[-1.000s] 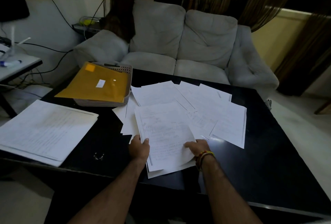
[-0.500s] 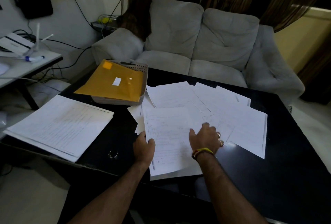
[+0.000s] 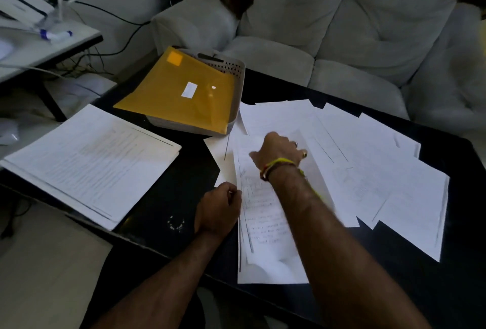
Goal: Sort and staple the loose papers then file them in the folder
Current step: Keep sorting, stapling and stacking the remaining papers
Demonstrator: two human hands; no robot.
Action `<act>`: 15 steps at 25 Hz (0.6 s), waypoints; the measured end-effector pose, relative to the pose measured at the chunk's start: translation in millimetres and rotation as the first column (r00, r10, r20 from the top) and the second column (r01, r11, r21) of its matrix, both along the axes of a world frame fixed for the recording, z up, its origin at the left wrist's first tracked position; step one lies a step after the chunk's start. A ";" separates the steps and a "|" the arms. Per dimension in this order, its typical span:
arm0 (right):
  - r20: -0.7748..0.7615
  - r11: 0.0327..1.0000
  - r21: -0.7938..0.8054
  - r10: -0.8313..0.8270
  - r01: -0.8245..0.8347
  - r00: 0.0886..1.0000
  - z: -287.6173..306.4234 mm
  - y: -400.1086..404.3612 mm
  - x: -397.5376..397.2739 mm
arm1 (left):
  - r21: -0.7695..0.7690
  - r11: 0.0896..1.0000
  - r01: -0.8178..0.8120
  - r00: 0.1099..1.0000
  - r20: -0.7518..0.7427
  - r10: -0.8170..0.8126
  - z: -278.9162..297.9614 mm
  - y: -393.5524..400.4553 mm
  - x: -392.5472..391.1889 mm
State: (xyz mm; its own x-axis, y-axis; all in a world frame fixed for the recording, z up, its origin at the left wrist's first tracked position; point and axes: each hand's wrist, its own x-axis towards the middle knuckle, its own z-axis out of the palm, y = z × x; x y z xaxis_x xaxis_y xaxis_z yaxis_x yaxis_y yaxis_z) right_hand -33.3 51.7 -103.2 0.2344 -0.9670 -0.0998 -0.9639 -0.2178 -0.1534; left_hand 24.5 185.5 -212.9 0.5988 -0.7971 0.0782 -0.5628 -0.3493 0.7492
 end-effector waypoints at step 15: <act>0.174 0.995 -0.098 0.050 -0.034 0.983 -51.5 -71.9 69.8 | -0.039 0.996 0.079 0.994 -0.075 -0.082 1.8 5.7 -1.8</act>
